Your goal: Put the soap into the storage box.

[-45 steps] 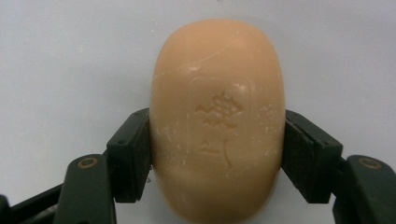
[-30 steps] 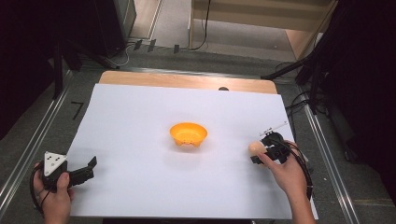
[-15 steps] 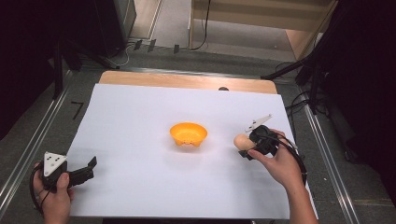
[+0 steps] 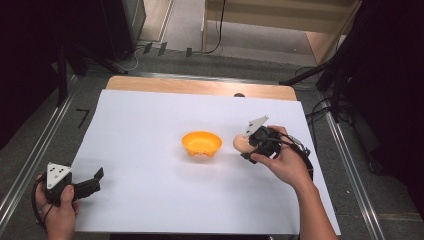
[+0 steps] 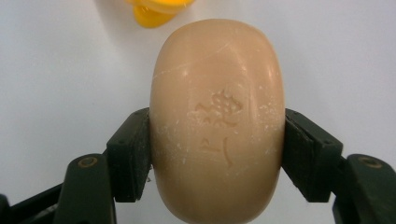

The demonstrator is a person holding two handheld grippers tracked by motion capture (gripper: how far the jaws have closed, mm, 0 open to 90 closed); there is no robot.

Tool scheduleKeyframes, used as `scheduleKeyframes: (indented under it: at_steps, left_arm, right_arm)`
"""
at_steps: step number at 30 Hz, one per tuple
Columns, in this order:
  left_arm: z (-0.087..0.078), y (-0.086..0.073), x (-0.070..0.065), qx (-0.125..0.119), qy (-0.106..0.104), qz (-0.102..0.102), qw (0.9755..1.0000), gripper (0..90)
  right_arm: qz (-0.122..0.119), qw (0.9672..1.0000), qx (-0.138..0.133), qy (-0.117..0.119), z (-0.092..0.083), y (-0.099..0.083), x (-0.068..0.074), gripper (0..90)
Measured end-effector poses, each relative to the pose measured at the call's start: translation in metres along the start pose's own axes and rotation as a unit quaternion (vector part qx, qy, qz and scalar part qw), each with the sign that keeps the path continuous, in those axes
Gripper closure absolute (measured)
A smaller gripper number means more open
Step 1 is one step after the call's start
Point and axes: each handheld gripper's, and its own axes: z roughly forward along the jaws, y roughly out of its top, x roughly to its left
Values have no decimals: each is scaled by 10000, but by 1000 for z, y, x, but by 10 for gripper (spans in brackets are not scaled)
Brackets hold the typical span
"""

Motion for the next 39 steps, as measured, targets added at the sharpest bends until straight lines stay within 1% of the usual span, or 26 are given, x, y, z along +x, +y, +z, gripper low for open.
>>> scheduleKeyframes:
  at_steps: [2, 3, 5, 8, 9, 10, 13, 14, 15, 16, 18, 19, 22, 25, 27, 28, 29, 30, 31, 36, 39]
  left_arm:
    - [0, 0, 0, 6, 7, 9, 10000, 0]
    - [0, 0, 0, 5, 7, 16, 10000, 0]
    - [0, 0, 0, 4, 7, 15, 10000, 0]
    - [0, 0, 0, 2, 8, 14, 10000, 0]
    - [0, 0, 0, 2, 9, 15, 10000, 0]
    - [0, 0, 0, 5, 11, 16, 10000, 0]
    - [0, 0, 0, 4, 7, 8, 10000, 0]
    - [0, 0, 0, 5, 3, 7, 10000, 0]
    - [0, 0, 0, 5, 3, 7, 10000, 0]
    - [0, 0, 0, 6, 0, 1, 10000, 0]
    - [0, 0, 0, -4, -2, -7, 10000, 0]
    - [0, 0, 0, 3, 7, 0, 10000, 0]
    - [0, 0, 0, -10, -4, -5, 10000, 0]
    - [-1, 0, 0, -17, -10, -16, 10000, 0]
    - [-1, 0, 0, -20, -10, -18, 10000, 0]
    - [-1, 0, 0, -15, -13, -7, 10000, 0]
    - [0, 0, 0, -15, -8, -2, 10000, 0]
    - [0, 0, 0, -15, -8, -2, 10000, 0]
    - [0, 0, 0, -11, -10, 6, 10000, 0]
    - [0, 0, 0, -14, -13, -14, 10000, 0]
    - [0, 0, 1, -10, -13, -14, 10000, 0]
  right_arm:
    - [-74, 9999, -44, 74, 2, 5, 0, 332]
    - [-149, 9998, -51, 86, 4, 8, 0, 332]
    - [-224, 9997, -52, 66, 6, 14, 0, 332]
    - [-274, 9995, -120, 103, 8, 22, 0, 332]
    - [-274, 9995, -120, 103, 8, 22, 0, 332]
    - [-401, 9990, -160, 131, 8, 29, 0, 332]
    - [-447, 9987, -192, 159, 8, 34, 0, 332]
    - [-506, 9982, -228, 222, 9, 39, 0, 332]
    - [-506, 9982, -228, 222, 9, 39, 0, 332]
    - [-561, 9979, -231, 225, 9, 44, 0, 332]
    - [-572, 9978, -242, 232, 9, 47, 0, 332]
    - [-621, 9974, -267, 235, 10, 51, 0, 332]
    - [-675, 9970, -281, 244, 11, 56, 1, 332]
    - [-769, 9962, -300, 283, 14, 64, 2, 332]
    - [-789, 9961, -294, 280, 15, 67, 2, 332]
    - [-777, 9960, -294, 331, 16, 71, 3, 332]
    - [-839, 9954, -333, 331, 17, 73, 2, 332]
    - [-828, 9953, -338, 370, 17, 76, 3, 332]
    - [-901, 9946, -356, 379, 19, 79, 3, 332]
    - [-1024, 9932, -310, 457, 23, 88, 7, 332]
    - [-1148, 9917, -291, 504, 27, 97, 9, 331]
